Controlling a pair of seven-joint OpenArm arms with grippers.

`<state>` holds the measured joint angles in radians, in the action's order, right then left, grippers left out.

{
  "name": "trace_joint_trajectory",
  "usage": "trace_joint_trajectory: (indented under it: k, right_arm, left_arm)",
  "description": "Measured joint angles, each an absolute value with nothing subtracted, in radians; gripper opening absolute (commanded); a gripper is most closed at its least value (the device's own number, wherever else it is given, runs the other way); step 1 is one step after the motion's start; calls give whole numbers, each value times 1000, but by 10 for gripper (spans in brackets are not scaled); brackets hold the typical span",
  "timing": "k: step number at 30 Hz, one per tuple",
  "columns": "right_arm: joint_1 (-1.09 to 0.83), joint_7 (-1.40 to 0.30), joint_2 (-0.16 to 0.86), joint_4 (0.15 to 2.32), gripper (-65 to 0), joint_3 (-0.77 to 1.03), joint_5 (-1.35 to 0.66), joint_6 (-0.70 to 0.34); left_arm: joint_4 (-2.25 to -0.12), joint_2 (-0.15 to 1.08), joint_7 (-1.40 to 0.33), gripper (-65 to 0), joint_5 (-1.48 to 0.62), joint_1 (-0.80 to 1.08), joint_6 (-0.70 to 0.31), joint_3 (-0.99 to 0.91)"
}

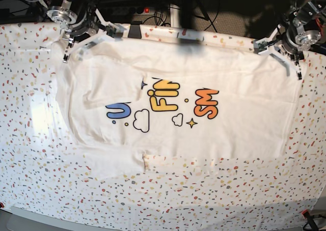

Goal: Fold the T-shirt properly

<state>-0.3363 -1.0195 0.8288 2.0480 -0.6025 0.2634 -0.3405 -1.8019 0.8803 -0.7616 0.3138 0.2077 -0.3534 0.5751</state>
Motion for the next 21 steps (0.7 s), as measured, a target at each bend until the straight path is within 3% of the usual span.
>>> trace_joint_trajectory:
  k: [3,5,11,21]
  right_arm:
    - [-338,-1019,829,2056,-650,-603,263,-317]
    - [-337,-1019,829,2057,-650,-603,263,-311]
    - [-337,-1019,829,2058,-481,-603,263,-279]
    - [-336,-987,828,2070,-478,-603,263,-266]
  left_arm:
    - [-1802,881,-762,-631,314,207,-353,575]
    - [-1802,880,-761,-553,313,207,-353,575]
    - [-1802,880,-795,-539,314,207,-354,575]
    - [-1802,880,-865,-539,315,207,-353,575]
